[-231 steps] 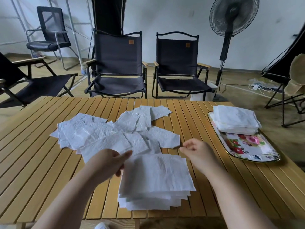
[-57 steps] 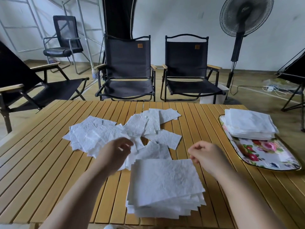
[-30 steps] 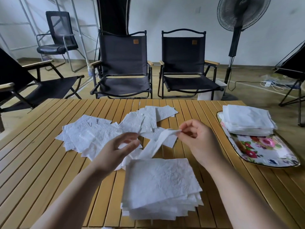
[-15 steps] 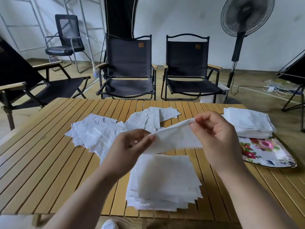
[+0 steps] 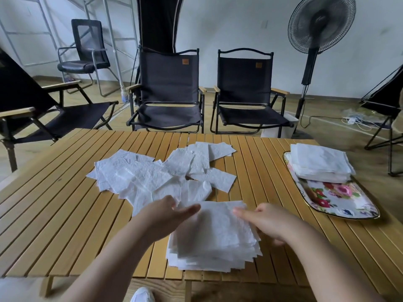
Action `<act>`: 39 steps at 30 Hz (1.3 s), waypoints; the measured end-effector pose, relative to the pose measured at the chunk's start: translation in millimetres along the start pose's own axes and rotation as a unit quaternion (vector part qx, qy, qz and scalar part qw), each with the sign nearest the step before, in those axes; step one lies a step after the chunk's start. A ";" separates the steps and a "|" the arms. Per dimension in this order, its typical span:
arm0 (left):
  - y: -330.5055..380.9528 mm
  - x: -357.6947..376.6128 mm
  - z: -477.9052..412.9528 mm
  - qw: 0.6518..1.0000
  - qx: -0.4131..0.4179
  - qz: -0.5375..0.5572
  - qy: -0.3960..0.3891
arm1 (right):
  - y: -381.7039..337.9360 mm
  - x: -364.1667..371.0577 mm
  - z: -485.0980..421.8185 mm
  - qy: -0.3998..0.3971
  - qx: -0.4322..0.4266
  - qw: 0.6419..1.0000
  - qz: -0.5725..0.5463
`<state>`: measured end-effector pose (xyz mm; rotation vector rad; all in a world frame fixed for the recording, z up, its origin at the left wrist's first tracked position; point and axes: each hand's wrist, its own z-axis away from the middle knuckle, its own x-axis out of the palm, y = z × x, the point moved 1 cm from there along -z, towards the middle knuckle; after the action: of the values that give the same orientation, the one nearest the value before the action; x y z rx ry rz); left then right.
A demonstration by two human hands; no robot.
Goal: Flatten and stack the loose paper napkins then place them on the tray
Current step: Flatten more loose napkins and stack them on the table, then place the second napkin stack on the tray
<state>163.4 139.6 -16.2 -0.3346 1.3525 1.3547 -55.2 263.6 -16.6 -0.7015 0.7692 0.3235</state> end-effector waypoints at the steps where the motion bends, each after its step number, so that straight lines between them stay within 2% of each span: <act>1: 0.9 1.7 1.7 0.998 -0.019 0.020 -0.062 | -1.2 6.1 -1.5 -0.047 0.019 0.998 -0.029; 3: 2.3 9.7 4.6 0.988 -0.054 0.046 -0.137 | -4.5 16.0 -4.2 -0.098 0.026 0.993 -0.067; 4: 0.4 16.5 2.7 0.987 -0.068 0.045 -0.139 | -6.0 19.8 -4.7 -0.101 0.021 0.991 -0.079; 7: -2.5 32.3 -3.3 0.986 -0.122 0.063 -0.091 | -8.5 29.4 -6.4 -0.082 0.020 0.990 -0.115; 9: -3.6 34.3 -3.6 0.983 -0.146 0.070 -0.091 | -5.5 36.1 -11.6 -0.074 0.033 0.987 -0.142; 14: -12.7 38.5 2.6 0.982 -0.145 0.091 -0.078 | -4.3 46.9 -11.3 -0.077 0.037 0.969 -0.234; 16: -21.1 47.7 2.9 0.977 -0.147 0.137 -0.076 | -4.2 51.2 -5.2 -0.078 0.032 0.960 -0.266; 19: -30.9 59.2 4.8 0.960 -0.121 0.249 -0.039 | 1.4 57.3 0.3 -0.062 0.001 0.945 -0.320; 25: -15.4 54.3 14.6 0.894 -0.054 0.445 -0.023 | 3.9 51.4 1.6 -0.061 -0.037 0.907 -0.414; 33: 13.1 50.3 20.6 0.851 -0.012 0.517 -0.095 | 19.9 22.2 4.1 -0.070 -0.046 0.888 -0.452; 39: 76.2 55.5 -7.6 0.841 0.060 0.531 -0.090 | 49.0 -35.1 -5.4 -0.031 -0.057 0.884 -0.462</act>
<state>79.9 182.9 -25.3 0.7474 1.4933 2.0961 -106.9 295.0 -16.2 -1.0827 0.2848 -0.4850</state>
